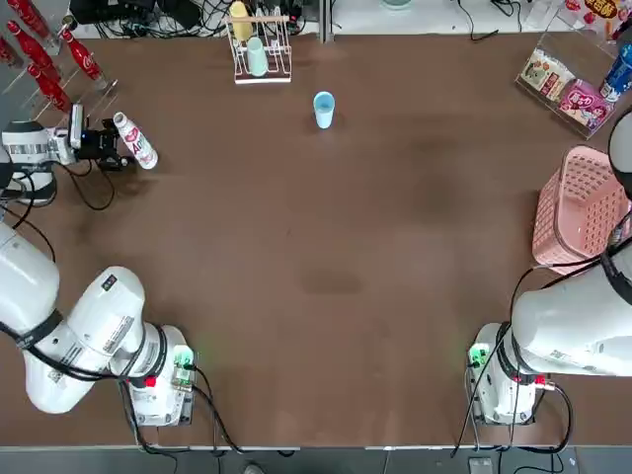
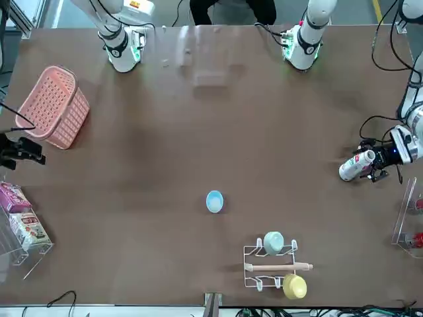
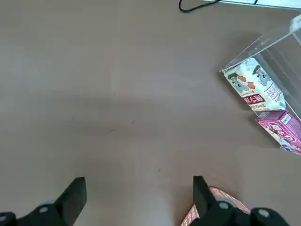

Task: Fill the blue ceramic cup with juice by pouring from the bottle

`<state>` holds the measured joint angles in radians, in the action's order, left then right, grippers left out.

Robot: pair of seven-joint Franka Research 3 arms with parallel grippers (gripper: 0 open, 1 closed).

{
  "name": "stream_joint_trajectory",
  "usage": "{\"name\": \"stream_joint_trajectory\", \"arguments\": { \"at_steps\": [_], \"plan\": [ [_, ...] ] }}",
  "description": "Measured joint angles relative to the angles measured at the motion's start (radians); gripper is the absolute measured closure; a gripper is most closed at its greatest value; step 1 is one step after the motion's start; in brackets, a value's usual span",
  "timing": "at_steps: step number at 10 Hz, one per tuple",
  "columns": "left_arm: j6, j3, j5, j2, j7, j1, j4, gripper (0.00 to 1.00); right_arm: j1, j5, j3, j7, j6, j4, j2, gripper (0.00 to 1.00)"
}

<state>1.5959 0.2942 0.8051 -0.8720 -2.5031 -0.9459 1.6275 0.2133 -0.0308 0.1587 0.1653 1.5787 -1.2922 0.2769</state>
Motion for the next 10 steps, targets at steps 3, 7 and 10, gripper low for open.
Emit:
{"name": "stream_joint_trajectory", "arguments": {
  "at_steps": [3, 7, 10],
  "plan": [
    [0.0, 0.0, -0.043, 0.0, 0.0, -0.036, -0.013, 0.0, -0.11, 0.0, -0.113, -0.039, -0.012, 0.0, -0.019, 0.0],
    [0.0, 0.001, -0.112, 0.01, 0.0, -0.058, -0.055, 0.0, -0.121, 0.0, -0.13, -0.042, -0.012, -0.013, -0.019, 0.0],
    [-0.002, 0.004, -0.156, 0.07, 0.042, -0.063, -0.112, 0.0, -0.121, 0.0, -0.13, -0.042, -0.012, -0.014, -0.019, 0.0]
  ]
}}
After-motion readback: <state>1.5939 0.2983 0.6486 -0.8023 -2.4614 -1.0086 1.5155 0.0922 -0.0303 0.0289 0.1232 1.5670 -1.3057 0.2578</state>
